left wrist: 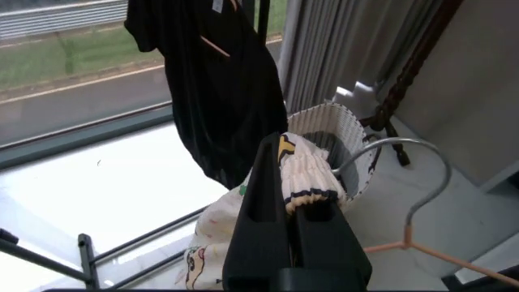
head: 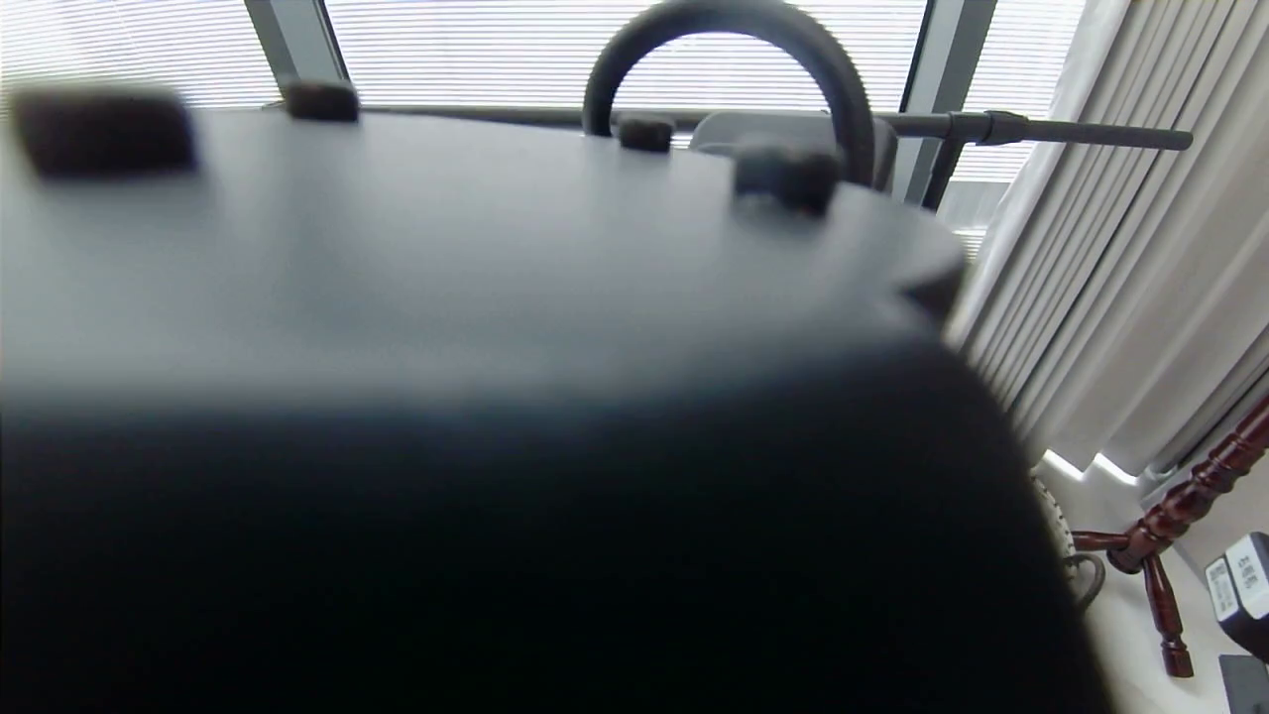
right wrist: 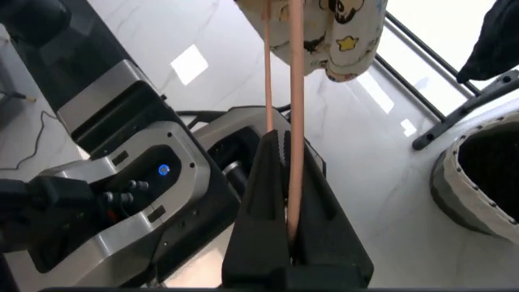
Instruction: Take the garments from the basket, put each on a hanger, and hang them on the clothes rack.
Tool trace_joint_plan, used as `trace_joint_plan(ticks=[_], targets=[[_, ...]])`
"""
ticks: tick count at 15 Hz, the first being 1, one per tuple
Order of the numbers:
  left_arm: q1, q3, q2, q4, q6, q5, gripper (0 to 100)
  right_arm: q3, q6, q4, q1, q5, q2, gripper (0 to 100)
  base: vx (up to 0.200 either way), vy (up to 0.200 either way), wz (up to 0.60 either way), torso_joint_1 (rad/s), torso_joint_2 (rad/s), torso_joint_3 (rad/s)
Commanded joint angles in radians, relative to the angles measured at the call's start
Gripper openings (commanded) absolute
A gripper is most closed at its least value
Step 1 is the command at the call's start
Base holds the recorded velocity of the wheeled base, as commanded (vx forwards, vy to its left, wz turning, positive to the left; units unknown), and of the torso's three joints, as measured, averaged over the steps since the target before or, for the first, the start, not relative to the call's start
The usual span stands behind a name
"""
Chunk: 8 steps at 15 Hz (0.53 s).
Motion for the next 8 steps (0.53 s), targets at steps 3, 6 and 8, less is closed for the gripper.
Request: trace_joint_plan(ticks=[3, 6, 8], targets=[[0.094, -0.020, 0.030, -0.042, -0.004, 0.034, 0, 0.002, 0.001, -0.014, -0.040, -0.048, 0.022, 0, 0.000, 0.000, 0.00, 0.000, 0.00, 0.000], [0.138, -0.028, 0.027, -0.042, -0.004, 0.054, 0, 0.014, -0.005, -0.126, -0.085, -0.077, 0.022, 0, 0.000, 0.000, 0.00, 0.000, 0.00, 0.000], [0.146, -0.039, 0.027, -0.042, -0.004, 0.054, 0, 0.016, -0.008, -0.189, -0.086, -0.083, 0.022, 0, 0.000, 0.000, 0.00, 0.000, 0.00, 0.000]])
